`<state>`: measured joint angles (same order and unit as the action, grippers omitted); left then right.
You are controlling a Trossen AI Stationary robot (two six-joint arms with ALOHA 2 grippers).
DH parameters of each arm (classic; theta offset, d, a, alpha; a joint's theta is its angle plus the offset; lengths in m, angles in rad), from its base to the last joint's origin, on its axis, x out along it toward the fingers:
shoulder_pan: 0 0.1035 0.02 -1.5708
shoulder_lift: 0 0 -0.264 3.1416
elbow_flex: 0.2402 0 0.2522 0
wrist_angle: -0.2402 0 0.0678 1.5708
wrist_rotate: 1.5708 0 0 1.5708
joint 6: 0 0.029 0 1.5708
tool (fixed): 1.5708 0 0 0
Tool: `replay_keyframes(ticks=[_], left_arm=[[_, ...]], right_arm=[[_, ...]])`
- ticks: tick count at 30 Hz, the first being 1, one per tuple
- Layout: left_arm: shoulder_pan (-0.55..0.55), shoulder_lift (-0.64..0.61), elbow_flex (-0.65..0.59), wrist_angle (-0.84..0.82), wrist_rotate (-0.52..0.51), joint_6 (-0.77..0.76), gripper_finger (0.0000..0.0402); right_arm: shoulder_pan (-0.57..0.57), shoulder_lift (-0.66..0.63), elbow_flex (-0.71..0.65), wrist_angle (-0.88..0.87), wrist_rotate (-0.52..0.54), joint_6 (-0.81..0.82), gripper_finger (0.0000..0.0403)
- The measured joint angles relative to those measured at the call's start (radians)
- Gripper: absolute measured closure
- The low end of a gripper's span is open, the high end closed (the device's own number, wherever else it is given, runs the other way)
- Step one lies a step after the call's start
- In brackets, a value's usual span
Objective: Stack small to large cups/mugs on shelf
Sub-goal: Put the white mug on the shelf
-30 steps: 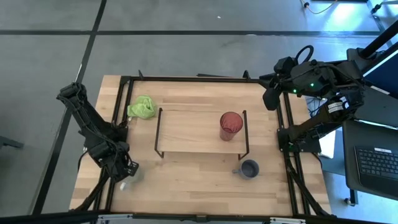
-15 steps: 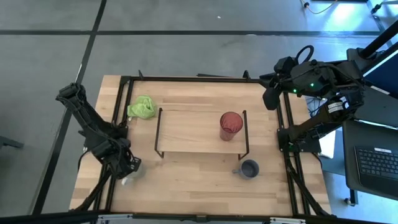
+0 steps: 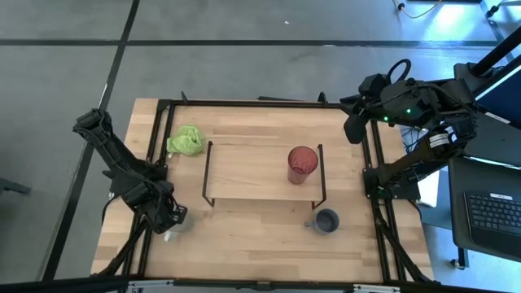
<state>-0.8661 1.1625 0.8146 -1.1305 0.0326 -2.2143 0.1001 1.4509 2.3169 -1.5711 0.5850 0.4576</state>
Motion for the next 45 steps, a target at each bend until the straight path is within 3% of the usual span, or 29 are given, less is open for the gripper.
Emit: replay_keyframes(ticks=[7,20,45], left_arm=[[0.023,0.000,0.000,0.002,0.000,0.001,0.0383],[0.024,0.001,0.000,0.016,-0.014,0.007,0.0383],[0.024,-0.004,-0.002,0.029,-0.040,0.021,0.0383]], right_arm=[[0.000,0.002,0.000,0.000,0.037,-0.051,0.0324],[0.000,0.002,0.000,0.020,-0.037,-0.048,0.0324],[0.000,0.002,0.000,0.027,-0.039,-0.044,0.0324]])
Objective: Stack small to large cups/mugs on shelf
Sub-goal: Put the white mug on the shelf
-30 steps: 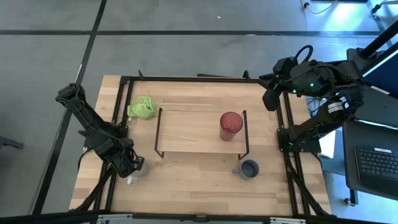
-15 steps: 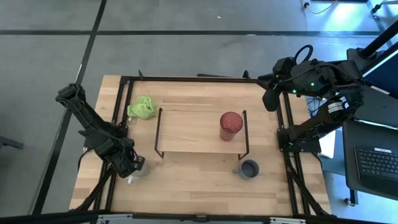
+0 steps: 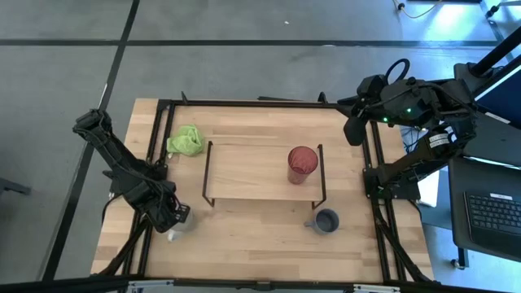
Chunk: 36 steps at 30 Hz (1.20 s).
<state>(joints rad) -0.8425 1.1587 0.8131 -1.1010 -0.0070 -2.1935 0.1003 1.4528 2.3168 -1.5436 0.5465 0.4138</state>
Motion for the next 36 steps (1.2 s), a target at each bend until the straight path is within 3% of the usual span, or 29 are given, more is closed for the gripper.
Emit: replay_keyframes(ticks=[7,11,17,21,28,36], left_arm=[[0.024,-0.019,0.000,0.037,0.028,-0.012,0.0383],[0.047,-0.021,0.061,-0.005,0.021,-0.006,0.0383],[0.084,-0.021,0.280,-0.225,0.059,0.055,0.0383],[0.097,-0.019,0.440,-0.365,0.022,0.074,0.0383],[0.150,0.020,0.627,-0.449,0.006,0.154,0.0383],[0.318,0.135,0.801,-0.432,0.007,0.387,0.0384]], right_arm=[[0.000,0.000,0.000,0.000,0.000,-0.002,0.0324],[0.000,0.000,0.000,0.000,0.000,0.000,0.0324],[0.000,0.000,0.000,0.000,0.000,-0.001,0.0324],[0.000,0.000,0.000,0.005,0.000,0.001,0.0324],[0.000,0.000,0.000,0.006,0.000,-0.001,0.0324],[0.000,0.000,0.000,0.006,0.000,0.000,0.0324]])
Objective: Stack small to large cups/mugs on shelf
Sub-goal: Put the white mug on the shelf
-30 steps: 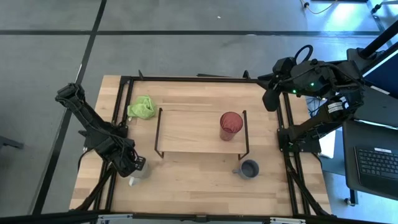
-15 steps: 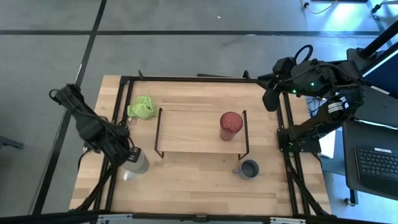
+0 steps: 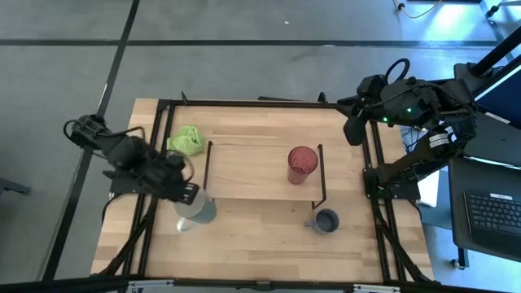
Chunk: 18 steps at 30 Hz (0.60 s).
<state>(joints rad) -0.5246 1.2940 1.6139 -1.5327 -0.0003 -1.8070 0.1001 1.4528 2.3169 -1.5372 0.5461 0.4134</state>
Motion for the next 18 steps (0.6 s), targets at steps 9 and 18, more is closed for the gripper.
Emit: replay_keyframes(ticks=[9,18], left_arm=[[0.227,0.142,0.137,-0.038,-0.005,0.288,0.0384],[0.372,0.277,0.237,0.017,-0.046,0.413,0.0384]], right_arm=[[0.000,0.000,0.000,0.000,0.000,-0.002,0.0324],[0.000,0.000,0.000,0.001,0.000,0.001,0.0324]])
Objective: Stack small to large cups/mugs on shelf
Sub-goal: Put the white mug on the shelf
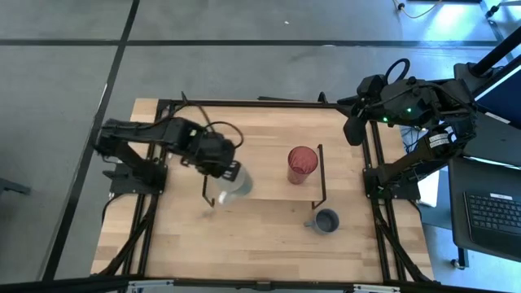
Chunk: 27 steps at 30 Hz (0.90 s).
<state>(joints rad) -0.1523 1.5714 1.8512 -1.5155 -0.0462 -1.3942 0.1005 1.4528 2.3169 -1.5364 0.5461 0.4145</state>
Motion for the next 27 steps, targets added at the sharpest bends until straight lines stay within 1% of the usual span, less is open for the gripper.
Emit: replay_keyframes(ticks=[4,11,15,17,19,21,23,27], left_arm=[[0.036,0.056,0.035,0.024,-0.022,0.024,0.0384],[0.080,0.103,0.051,0.048,-0.011,0.033,0.0384],[0.089,0.123,0.051,0.107,0.009,-0.041,0.0384],[0.087,0.127,0.051,0.183,0.011,-0.083,0.0384],[0.086,0.127,0.051,0.263,0.005,-0.124,0.0384],[0.086,0.128,0.051,0.298,-0.019,-0.169,0.0384],[0.084,0.136,0.052,0.292,-0.043,-0.221,0.0384],[0.068,0.145,0.051,0.220,-0.047,-0.317,0.0384]], right_arm=[[0.000,0.000,0.000,0.000,0.000,-0.002,0.0324],[0.000,0.000,0.000,0.000,0.000,-0.001,0.0324],[0.000,0.000,0.000,0.000,0.000,-0.001,0.0324],[0.000,0.000,0.000,0.001,0.000,-0.002,0.0324],[0.000,0.000,0.000,0.001,0.000,-0.002,0.0324],[0.000,0.000,0.000,0.001,0.000,0.000,0.0324],[0.000,0.000,0.000,0.001,0.000,-0.002,0.0324],[0.000,0.000,0.000,0.002,0.000,0.000,0.0324]])
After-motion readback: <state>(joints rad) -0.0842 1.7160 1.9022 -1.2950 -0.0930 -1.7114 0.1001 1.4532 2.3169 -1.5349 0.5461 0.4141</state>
